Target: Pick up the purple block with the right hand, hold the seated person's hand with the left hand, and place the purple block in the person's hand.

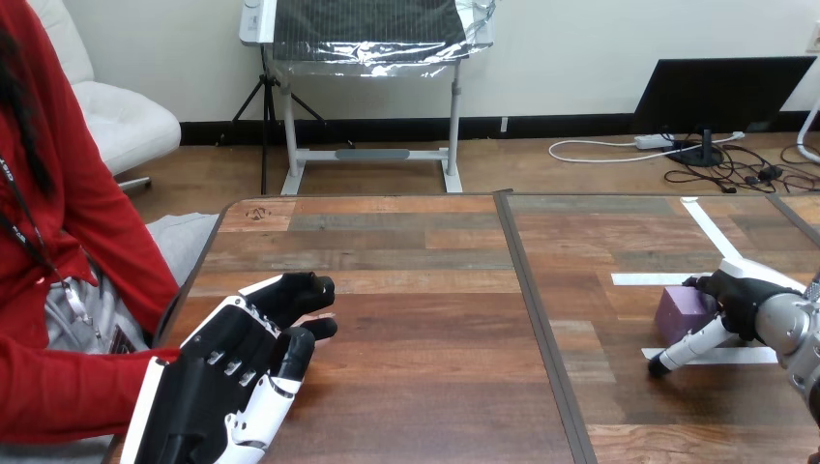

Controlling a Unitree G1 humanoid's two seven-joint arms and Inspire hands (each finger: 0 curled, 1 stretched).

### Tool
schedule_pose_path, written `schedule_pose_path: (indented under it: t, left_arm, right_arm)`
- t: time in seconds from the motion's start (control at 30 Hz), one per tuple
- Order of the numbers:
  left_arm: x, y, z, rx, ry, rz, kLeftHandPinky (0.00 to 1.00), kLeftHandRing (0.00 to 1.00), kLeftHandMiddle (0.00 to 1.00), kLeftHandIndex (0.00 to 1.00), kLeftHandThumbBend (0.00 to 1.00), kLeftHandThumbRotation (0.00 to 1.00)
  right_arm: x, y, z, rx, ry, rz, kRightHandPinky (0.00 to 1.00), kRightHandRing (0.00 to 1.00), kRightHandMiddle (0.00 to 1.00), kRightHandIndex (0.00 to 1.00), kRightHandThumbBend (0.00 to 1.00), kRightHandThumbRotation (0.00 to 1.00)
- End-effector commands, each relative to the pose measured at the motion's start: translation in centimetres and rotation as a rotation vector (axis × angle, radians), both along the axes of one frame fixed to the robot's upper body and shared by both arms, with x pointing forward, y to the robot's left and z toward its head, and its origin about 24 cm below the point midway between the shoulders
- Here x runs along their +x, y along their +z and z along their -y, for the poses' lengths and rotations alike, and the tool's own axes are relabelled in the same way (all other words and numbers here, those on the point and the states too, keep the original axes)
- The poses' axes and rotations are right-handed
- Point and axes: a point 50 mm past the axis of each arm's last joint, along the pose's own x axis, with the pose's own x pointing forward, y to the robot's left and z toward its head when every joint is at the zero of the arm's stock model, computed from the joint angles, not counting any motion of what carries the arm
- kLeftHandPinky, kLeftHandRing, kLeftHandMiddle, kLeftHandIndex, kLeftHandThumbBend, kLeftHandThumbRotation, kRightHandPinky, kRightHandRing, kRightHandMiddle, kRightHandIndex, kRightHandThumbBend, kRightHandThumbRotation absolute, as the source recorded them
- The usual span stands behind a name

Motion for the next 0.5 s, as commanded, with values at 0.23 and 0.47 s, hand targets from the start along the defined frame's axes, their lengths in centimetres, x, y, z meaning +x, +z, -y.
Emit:
schedule_pose_path:
  t: [0.23,0.47]
  left_arm:
    - [1.13,1.51,-0.02,-0.022,0.014,0.103,0.72,0.78,0.73,0.66,0.40,0.35]
    - [1.18,1.51,-0.05,-0.009,0.017,0.108,0.71,0.78,0.72,0.66,0.38,0.35]
  right_arm:
    - [0.73,0.37,-1.16,-0.029,0.078,0.008,0.80,0.89,0.91,0.90,0.85,0.09]
    - [0.82,0.57,-1.14,-0.073,0.119,0.020,0.78,0.86,0.87,0.86,0.80,0.02]
